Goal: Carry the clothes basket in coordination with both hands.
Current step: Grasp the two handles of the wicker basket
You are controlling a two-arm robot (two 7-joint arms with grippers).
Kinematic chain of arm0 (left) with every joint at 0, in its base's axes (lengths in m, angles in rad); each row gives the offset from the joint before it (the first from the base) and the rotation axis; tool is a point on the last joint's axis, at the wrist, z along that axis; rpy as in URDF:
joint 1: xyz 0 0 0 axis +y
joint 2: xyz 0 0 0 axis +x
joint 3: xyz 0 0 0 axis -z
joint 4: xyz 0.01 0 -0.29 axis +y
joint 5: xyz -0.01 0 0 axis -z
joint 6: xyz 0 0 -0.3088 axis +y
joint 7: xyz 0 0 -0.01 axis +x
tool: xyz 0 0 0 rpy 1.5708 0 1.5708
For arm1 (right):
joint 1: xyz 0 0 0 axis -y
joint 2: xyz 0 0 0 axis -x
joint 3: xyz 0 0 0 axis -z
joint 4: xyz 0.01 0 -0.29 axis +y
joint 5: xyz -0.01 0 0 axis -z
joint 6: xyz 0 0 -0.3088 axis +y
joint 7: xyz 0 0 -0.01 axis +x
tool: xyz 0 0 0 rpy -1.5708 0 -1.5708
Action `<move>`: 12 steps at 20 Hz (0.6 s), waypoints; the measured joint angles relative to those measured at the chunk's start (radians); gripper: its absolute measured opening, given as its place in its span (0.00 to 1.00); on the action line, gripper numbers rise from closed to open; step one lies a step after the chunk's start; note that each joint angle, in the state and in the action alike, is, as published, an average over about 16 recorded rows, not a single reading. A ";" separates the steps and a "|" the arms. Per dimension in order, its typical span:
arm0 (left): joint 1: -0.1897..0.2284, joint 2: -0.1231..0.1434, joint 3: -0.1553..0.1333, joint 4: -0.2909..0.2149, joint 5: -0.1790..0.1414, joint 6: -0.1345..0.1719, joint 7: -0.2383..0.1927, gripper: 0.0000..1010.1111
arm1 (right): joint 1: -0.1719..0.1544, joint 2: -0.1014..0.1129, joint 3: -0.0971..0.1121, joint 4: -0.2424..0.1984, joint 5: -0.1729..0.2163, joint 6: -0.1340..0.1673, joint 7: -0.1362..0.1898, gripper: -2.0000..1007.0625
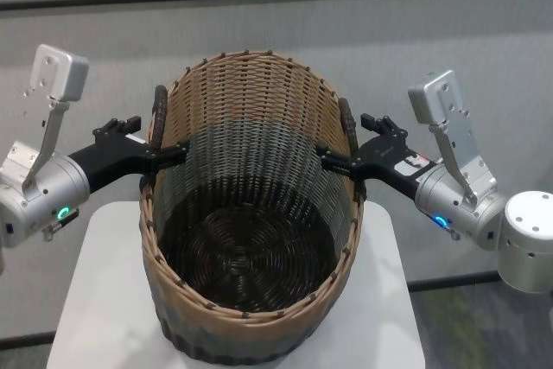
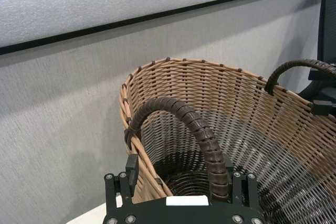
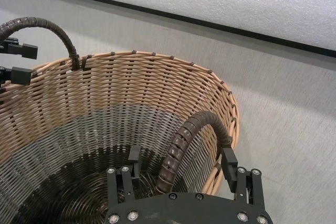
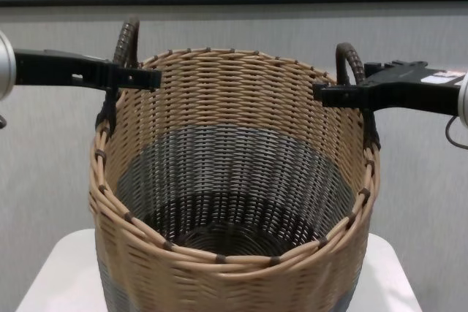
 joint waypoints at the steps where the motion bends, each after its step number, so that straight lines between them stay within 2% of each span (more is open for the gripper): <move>1: 0.000 0.000 0.000 0.000 0.000 0.000 0.000 0.99 | 0.000 0.000 0.000 0.000 0.000 0.000 0.000 0.94; 6: 0.000 0.000 0.000 0.000 0.000 0.000 0.000 0.99 | -0.002 0.001 0.000 -0.002 0.000 -0.001 0.000 0.85; 12: 0.000 0.000 0.000 0.000 0.000 0.000 0.000 0.95 | -0.003 0.001 0.001 -0.003 0.000 -0.001 -0.001 0.68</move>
